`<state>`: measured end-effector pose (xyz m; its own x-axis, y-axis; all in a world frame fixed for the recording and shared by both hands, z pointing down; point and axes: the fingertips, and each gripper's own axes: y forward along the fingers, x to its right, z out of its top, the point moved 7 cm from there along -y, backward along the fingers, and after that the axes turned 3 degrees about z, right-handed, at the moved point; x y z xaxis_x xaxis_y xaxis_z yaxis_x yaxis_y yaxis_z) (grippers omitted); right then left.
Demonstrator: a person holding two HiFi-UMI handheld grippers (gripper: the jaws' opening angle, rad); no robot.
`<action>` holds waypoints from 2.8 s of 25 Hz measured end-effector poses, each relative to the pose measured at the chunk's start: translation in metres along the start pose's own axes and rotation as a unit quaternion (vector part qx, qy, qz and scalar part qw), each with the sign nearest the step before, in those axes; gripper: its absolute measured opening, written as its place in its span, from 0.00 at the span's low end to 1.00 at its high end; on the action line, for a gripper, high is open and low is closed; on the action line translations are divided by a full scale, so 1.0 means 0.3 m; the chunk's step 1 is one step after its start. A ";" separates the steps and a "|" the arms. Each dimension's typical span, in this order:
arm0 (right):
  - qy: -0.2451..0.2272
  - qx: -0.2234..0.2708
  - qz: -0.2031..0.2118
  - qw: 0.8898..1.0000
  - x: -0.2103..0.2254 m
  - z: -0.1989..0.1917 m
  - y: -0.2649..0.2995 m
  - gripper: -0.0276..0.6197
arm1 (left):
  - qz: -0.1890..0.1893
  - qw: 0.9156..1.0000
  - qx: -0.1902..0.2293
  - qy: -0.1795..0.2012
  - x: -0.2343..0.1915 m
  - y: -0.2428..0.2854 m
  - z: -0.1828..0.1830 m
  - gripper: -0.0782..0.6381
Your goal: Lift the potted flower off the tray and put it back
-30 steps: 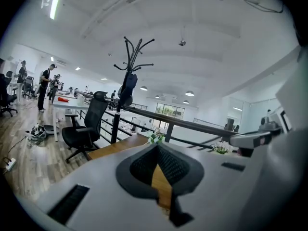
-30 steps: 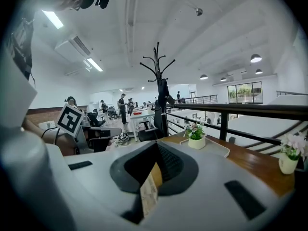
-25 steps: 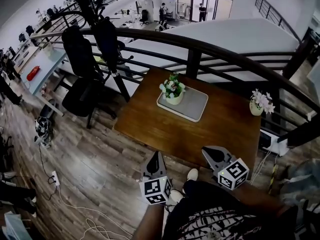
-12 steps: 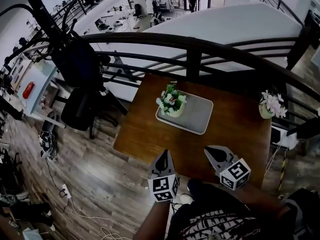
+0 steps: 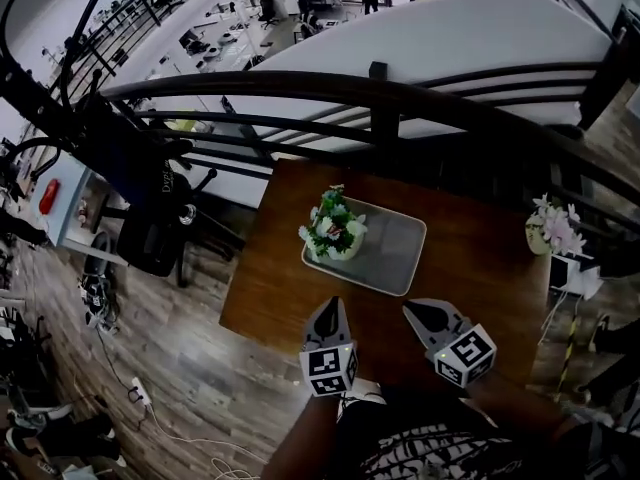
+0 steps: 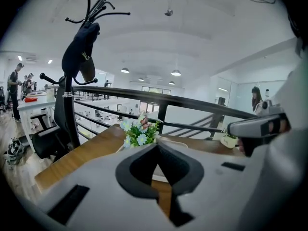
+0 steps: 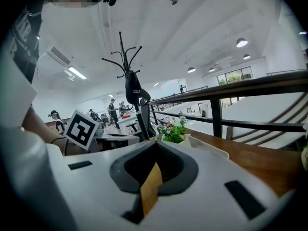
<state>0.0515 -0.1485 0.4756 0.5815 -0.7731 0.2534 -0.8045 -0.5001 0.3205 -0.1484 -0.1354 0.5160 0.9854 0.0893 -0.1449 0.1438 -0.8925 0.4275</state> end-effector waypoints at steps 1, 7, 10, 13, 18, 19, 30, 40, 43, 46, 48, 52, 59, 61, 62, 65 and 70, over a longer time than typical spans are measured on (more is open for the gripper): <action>0.000 0.000 0.002 1.000 0.021 -0.002 0.010 0.04 | 0.002 1.000 -0.004 0.001 -0.001 0.021 -0.002 0.12; 0.009 -0.010 0.014 1.000 0.088 -0.021 0.066 0.04 | 0.017 1.000 -0.022 0.008 -0.025 0.098 -0.022 0.12; 0.009 -0.014 0.015 1.000 0.108 -0.028 0.092 0.04 | 0.005 1.000 -0.019 0.016 -0.025 0.144 -0.042 0.12; 0.015 -0.019 0.006 1.000 0.130 -0.049 0.121 0.04 | -0.010 1.000 -0.023 0.013 -0.035 0.204 -0.061 0.18; 0.025 -0.031 -0.018 0.999 0.140 -0.064 0.150 0.04 | -0.034 0.998 -0.042 0.029 -0.074 0.307 -0.127 0.35; 0.026 -0.032 -0.023 0.999 0.142 -0.068 0.154 0.04 | -0.039 0.998 -0.047 0.033 -0.082 0.331 -0.138 0.37; 0.020 -0.042 -0.044 0.998 0.161 -0.057 0.240 0.04 | -0.060 0.995 -0.051 0.067 -0.156 0.554 -0.161 0.65; 0.032 -0.044 -0.055 0.997 0.181 -0.041 0.298 0.04 | -0.076 0.991 -0.047 0.097 -0.176 0.725 -0.184 0.74; 0.037 -0.050 -0.059 0.996 0.189 -0.062 0.295 0.04 | -0.072 0.990 -0.055 0.106 -0.172 0.756 -0.179 0.76; 0.050 -0.058 -0.066 0.995 0.192 -0.072 0.299 0.04 | -0.064 0.987 -0.069 0.129 -0.171 0.771 -0.185 0.77; 0.054 -0.061 -0.063 0.995 0.191 -0.098 0.294 0.04 | -0.058 0.986 -0.077 0.140 -0.166 0.776 -0.191 0.77; 0.054 -0.064 -0.062 0.995 0.176 -0.083 0.299 0.04 | -0.052 0.984 -0.093 0.140 -0.173 0.785 -0.189 0.77; 0.040 -0.060 -0.055 0.996 0.162 -0.056 0.244 0.04 | -0.055 0.984 -0.089 0.147 -0.156 0.765 -0.196 0.77; 0.038 -0.052 -0.058 0.996 0.164 -0.031 0.240 0.04 | -0.058 0.983 -0.076 0.155 -0.161 0.755 -0.194 0.77; 0.040 -0.048 -0.060 0.996 0.164 -0.017 0.240 0.04 | -0.058 0.983 -0.069 0.157 -0.167 0.748 -0.195 0.77; 0.035 -0.042 -0.061 0.997 0.172 -0.001 0.215 0.04 | -0.048 0.985 -0.062 0.153 -0.174 0.715 -0.215 0.77; 0.037 -0.040 -0.066 0.996 0.178 -0.006 0.156 0.04 | -0.040 0.988 -0.045 0.141 -0.155 0.649 -0.234 0.77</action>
<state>0.0451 -0.2125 0.5059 0.6915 -0.6701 0.2698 -0.7097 -0.5608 0.4264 -0.1597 -0.2825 0.6686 0.9548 0.2895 0.0675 0.2176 -0.8353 0.5049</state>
